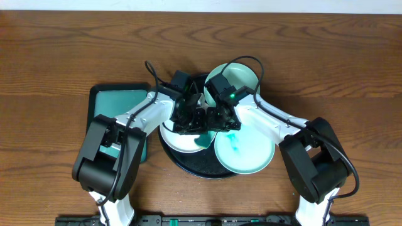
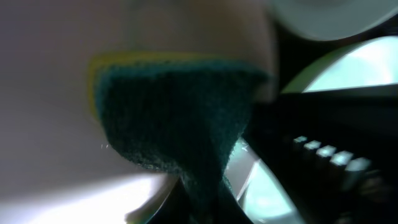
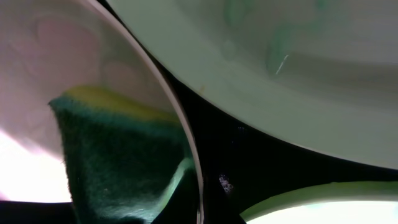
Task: Clean dirty plates on tray and stack at the side
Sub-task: 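Scrub the white plate with the sponge while the right gripper holds it, then return the sponge to the basin with the left gripper and withdraw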
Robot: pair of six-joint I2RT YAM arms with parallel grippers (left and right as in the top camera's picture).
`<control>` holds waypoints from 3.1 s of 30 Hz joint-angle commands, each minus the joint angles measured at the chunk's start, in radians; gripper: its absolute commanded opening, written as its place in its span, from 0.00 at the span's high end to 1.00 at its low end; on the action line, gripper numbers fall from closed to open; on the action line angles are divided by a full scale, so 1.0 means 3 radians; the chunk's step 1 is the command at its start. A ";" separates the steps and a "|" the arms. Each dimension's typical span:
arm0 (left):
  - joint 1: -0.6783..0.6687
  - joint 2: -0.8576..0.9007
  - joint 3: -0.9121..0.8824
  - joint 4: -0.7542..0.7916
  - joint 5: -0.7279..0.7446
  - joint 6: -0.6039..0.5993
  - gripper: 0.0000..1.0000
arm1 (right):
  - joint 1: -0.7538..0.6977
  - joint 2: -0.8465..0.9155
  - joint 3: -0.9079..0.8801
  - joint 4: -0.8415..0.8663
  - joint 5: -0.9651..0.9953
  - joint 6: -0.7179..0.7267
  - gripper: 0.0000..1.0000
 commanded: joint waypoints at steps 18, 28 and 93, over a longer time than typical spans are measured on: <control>-0.0060 0.0080 -0.0046 0.0642 -0.2299 -0.0482 0.93 | 0.0109 0.0134 -0.0113 -0.0200 -0.0060 -0.0005 0.99; -0.0060 0.0080 -0.0046 0.0600 -0.3250 -0.0483 0.93 | 0.0109 0.0134 -0.0113 -0.0200 -0.0058 -0.0005 0.99; 0.1751 -0.0258 0.0137 -0.0842 -0.2628 -0.0229 0.92 | 0.0109 0.0134 -0.0113 -0.0112 -0.0060 -0.0006 0.99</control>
